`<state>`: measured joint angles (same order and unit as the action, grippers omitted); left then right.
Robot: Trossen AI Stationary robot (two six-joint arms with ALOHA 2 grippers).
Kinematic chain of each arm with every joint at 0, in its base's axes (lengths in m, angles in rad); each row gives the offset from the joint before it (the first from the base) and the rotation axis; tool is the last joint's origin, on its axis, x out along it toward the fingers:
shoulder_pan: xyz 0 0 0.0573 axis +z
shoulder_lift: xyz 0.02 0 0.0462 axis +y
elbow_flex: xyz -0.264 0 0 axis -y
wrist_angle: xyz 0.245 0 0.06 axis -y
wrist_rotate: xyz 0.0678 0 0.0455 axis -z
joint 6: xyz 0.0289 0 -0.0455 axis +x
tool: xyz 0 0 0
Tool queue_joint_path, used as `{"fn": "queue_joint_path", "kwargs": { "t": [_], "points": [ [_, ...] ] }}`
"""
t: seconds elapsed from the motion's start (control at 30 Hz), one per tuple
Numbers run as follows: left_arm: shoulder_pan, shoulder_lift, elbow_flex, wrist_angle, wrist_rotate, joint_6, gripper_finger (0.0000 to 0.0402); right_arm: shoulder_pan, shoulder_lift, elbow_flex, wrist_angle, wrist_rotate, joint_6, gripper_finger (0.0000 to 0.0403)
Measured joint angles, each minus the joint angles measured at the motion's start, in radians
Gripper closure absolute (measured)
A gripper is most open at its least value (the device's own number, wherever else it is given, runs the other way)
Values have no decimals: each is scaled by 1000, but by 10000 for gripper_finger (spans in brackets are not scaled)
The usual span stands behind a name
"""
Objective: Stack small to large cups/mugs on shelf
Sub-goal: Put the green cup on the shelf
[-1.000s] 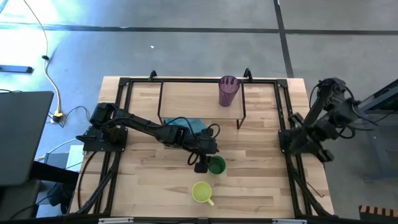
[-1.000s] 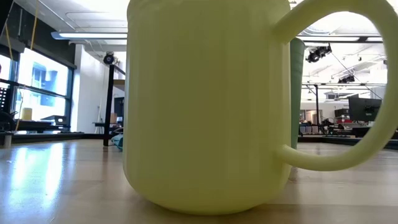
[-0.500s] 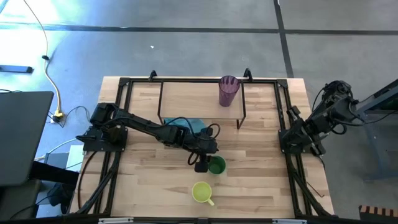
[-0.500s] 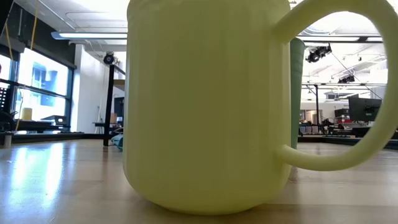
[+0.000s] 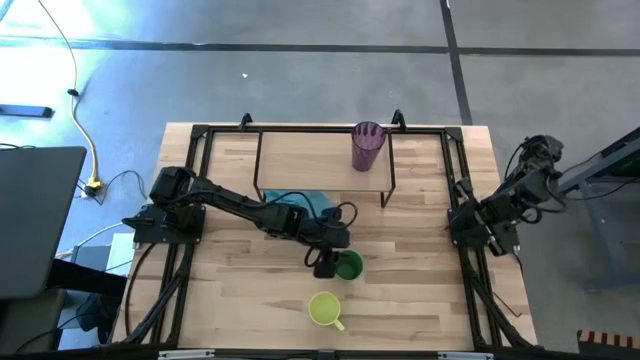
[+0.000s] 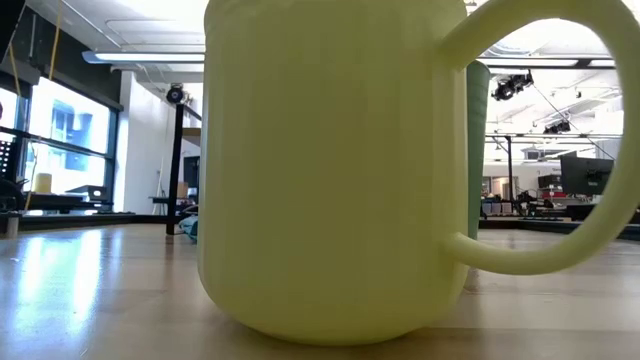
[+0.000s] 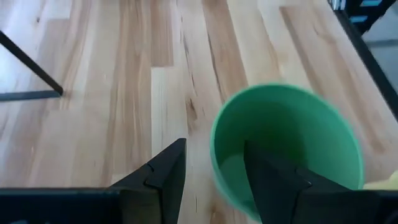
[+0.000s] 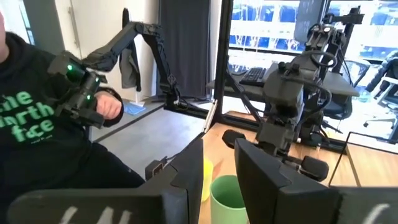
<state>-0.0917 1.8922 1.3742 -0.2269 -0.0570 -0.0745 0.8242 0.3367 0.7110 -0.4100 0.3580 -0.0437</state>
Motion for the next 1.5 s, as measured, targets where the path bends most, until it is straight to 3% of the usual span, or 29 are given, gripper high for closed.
{"fn": "queue_joint_path", "kwargs": {
  "t": [0.8, 1.0, 1.27, 1.5],
  "points": [
    [0, 5, -2, -16, 4, -15, 257, 0, -18, -39, 13, 3, 2, 320],
    [0, 16, -2, -25, 5, -19, 301, 0, -18, -39, 12, 7, 2, 320],
    [0, 27, -3, -16, 10, -20, 389, 0, -18, -39, 12, 9, 2, 320],
    [0, 26, -1, -8, 7, -19, 390, 0, -18, -39, 11, 30, 2, 320]
  ]
}}
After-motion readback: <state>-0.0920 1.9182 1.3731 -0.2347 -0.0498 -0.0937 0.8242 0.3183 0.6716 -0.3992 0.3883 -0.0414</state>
